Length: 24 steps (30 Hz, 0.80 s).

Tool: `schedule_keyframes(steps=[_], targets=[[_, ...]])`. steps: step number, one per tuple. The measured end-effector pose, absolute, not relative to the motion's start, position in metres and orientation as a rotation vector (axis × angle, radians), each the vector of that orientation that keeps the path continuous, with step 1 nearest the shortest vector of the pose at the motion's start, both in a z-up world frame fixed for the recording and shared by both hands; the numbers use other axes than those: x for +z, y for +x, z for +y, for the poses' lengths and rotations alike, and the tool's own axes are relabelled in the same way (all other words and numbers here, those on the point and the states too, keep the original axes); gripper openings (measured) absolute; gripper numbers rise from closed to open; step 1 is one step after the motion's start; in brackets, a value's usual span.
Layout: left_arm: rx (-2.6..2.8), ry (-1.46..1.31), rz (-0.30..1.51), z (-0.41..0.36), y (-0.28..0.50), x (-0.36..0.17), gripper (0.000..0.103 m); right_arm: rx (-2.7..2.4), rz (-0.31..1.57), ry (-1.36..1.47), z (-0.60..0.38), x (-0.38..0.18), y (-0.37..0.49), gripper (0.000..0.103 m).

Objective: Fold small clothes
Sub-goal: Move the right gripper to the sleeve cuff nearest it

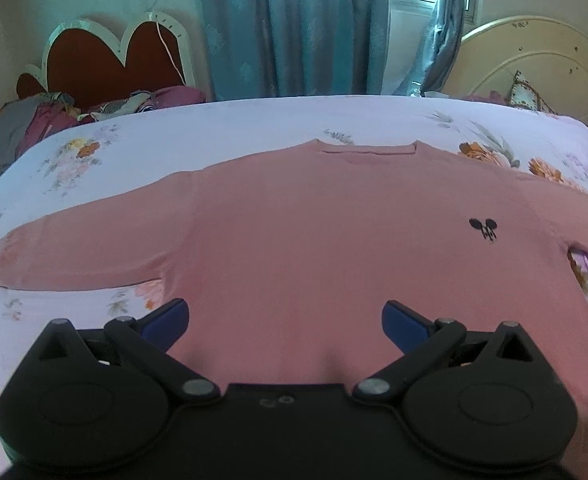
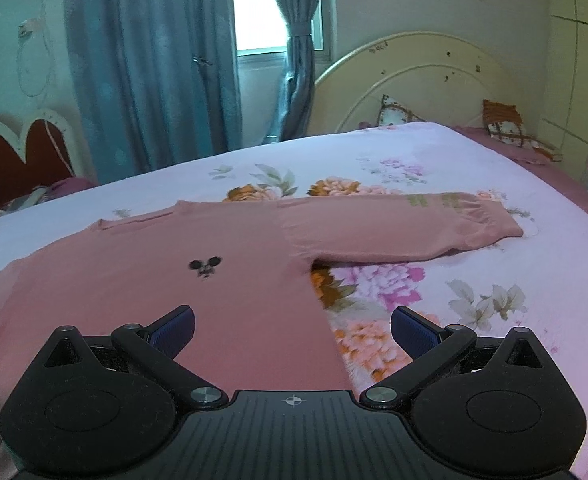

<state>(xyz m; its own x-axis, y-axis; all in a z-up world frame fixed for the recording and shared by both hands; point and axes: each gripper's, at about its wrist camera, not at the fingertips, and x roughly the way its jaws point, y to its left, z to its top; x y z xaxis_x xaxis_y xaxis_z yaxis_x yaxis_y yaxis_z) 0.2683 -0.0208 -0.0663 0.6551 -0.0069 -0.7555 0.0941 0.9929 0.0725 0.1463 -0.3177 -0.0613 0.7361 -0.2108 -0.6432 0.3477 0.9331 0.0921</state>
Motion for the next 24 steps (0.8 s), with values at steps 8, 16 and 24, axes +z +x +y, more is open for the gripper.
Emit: schedule_keyframes(steps=[8,16,24], targets=[[-0.052,0.094,0.862,-0.057,0.304,-0.085,0.102,-0.339,0.677,0.223,-0.391,-0.084,0.186,0.103],[-0.065,0.068,0.864,-0.103,0.339,-0.107,0.1,-0.41,0.698,0.243,-0.485,-0.114,0.217,0.103],[-0.069,0.108,0.869,-0.146,0.366,-0.127,0.097,-0.55,0.716,0.34,-0.582,-0.144,0.233,0.102]])
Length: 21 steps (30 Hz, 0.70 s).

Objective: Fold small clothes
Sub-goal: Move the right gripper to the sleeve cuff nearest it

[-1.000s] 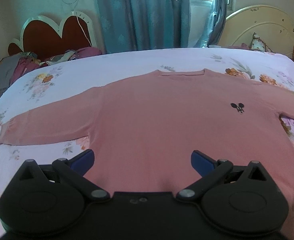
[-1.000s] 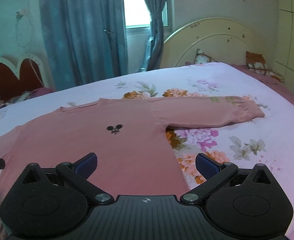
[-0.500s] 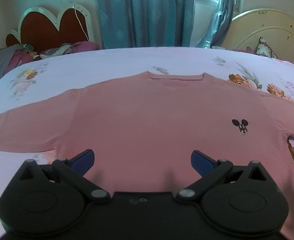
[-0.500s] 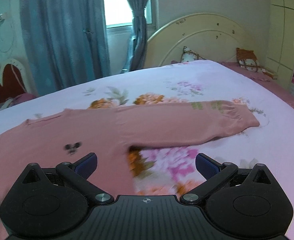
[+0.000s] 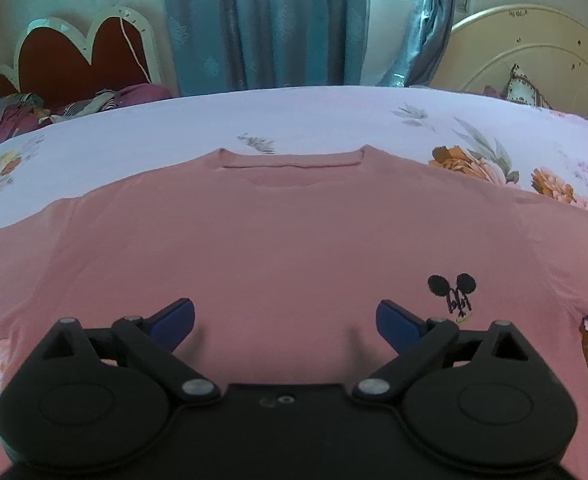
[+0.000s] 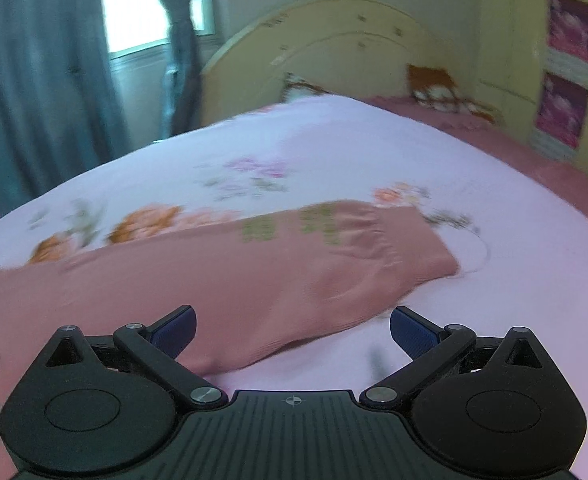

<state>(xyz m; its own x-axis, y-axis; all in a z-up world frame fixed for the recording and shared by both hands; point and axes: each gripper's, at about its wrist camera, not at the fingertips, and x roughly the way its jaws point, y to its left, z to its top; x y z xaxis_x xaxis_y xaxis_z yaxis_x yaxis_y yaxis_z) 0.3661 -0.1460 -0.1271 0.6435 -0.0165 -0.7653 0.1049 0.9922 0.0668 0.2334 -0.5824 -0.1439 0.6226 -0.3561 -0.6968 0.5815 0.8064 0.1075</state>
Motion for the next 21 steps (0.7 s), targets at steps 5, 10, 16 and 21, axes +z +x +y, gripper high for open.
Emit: schedule_keyframes(steps=[5,10,16,21], targets=[[-0.059,0.138,0.887,-0.158,0.378,-0.141,0.096,-0.615,0.749,0.395,-0.623,-0.166,0.237,0.102],[-0.039,0.139,0.91,-0.157,0.387,-0.149,0.096,-0.65,0.741,0.458,-0.652,-0.178,0.241,0.081],[-0.016,0.147,0.913,-0.153,0.393,-0.151,0.095,-0.688,0.704,0.462,-0.663,-0.181,0.252,0.055],[-0.072,0.103,0.915,-0.142,0.395,-0.149,0.079,-0.687,0.679,0.469,-0.667,-0.179,0.251,0.021]])
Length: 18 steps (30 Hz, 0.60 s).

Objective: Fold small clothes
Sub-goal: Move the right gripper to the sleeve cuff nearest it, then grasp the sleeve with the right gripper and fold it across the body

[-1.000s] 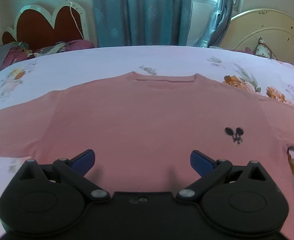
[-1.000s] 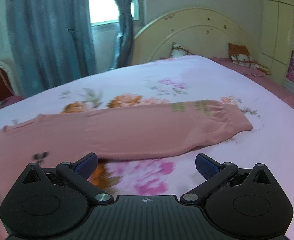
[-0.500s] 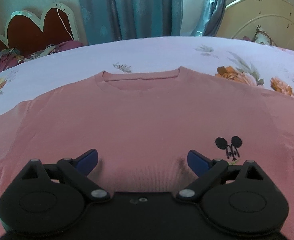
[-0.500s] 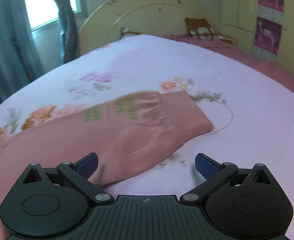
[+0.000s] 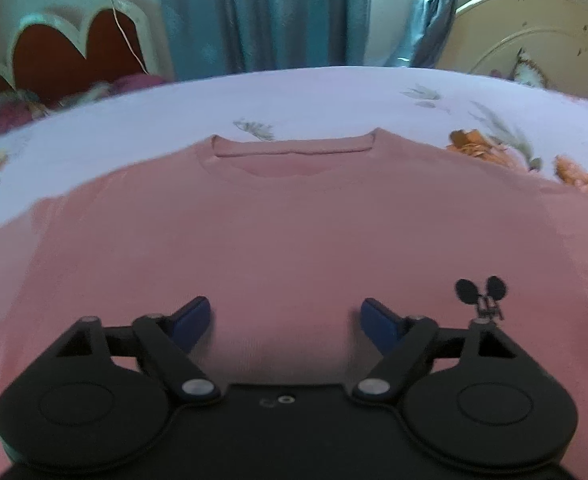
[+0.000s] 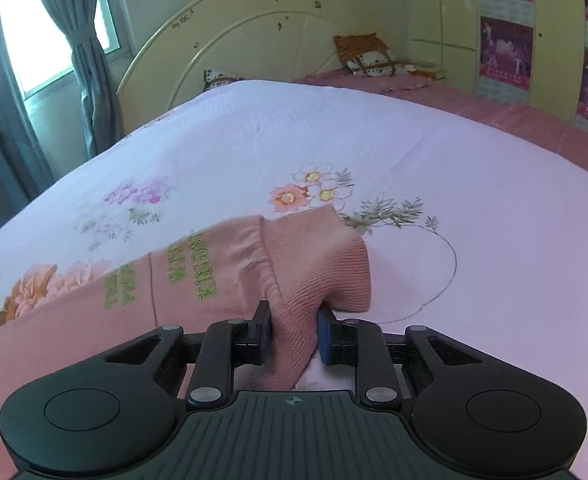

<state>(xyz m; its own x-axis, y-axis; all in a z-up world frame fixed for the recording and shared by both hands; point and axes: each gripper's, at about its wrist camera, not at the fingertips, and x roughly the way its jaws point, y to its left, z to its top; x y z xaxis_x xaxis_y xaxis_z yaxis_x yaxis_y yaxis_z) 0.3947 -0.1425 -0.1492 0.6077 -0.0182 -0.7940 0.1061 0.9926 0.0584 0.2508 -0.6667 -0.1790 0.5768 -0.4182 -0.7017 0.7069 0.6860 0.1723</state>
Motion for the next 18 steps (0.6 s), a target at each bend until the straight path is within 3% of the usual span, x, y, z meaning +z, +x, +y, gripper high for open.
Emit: schedule_keyframes(steps=[11,18], targets=[[-0.075,0.025,0.921,-0.113,0.394,-0.142,0.065,-0.52,0.575,0.342,-0.601,-0.131,0.268,0.018],[-0.071,0.028,0.888,-0.083,0.389,-0.135,0.065,-0.26,0.536,0.275,-0.481,-0.101,0.314,0.018]])
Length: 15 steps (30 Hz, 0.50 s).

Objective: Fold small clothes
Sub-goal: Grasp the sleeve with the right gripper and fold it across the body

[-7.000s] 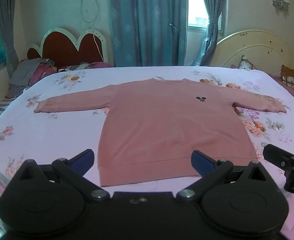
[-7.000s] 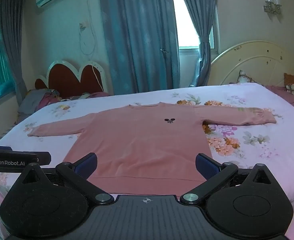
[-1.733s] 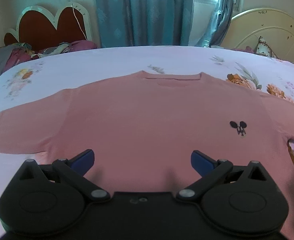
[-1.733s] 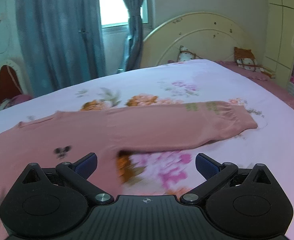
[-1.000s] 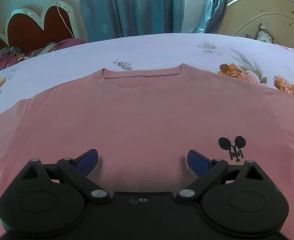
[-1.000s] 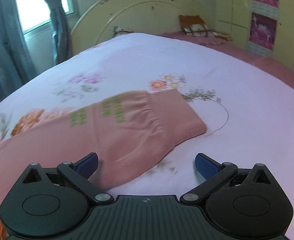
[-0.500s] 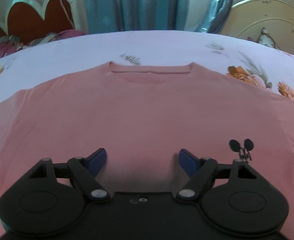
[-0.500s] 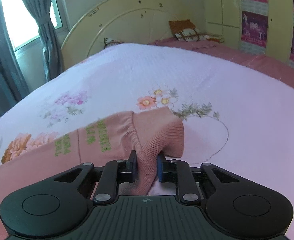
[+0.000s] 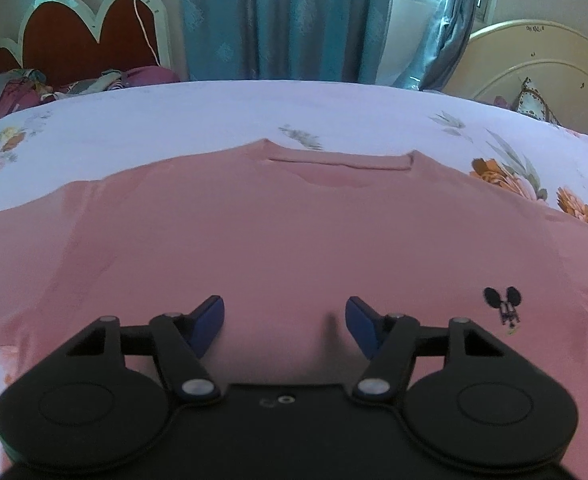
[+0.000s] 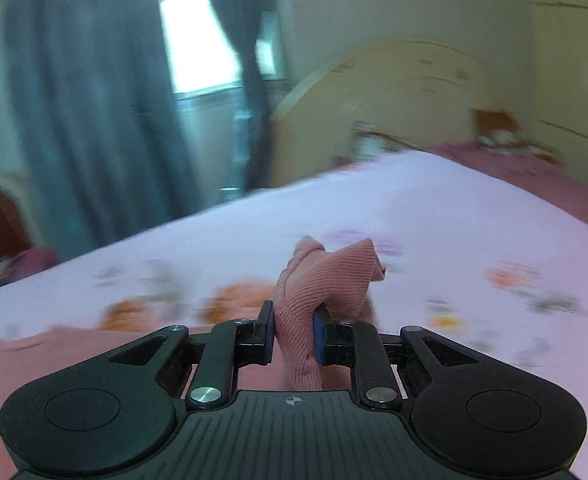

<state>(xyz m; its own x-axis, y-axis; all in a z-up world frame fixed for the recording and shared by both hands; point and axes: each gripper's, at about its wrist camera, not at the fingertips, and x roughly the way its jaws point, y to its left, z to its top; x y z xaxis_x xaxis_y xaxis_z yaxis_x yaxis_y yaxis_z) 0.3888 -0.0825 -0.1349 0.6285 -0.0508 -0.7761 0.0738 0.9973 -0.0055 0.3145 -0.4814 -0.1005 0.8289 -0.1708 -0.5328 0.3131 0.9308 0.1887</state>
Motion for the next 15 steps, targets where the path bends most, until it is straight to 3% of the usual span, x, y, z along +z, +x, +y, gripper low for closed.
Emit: schedule_keyframes(steps=[7,15], targets=[[-0.037,0.006,0.872,-0.04,0.387,-0.129,0.065,0.012,0.562,0.274,-0.341,-0.101,0.356,0.018],[-0.022,-0.037,0.878,-0.008,0.392,-0.132,0.067,0.211,0.702,0.281,-0.224,-0.142,0.382,0.019]])
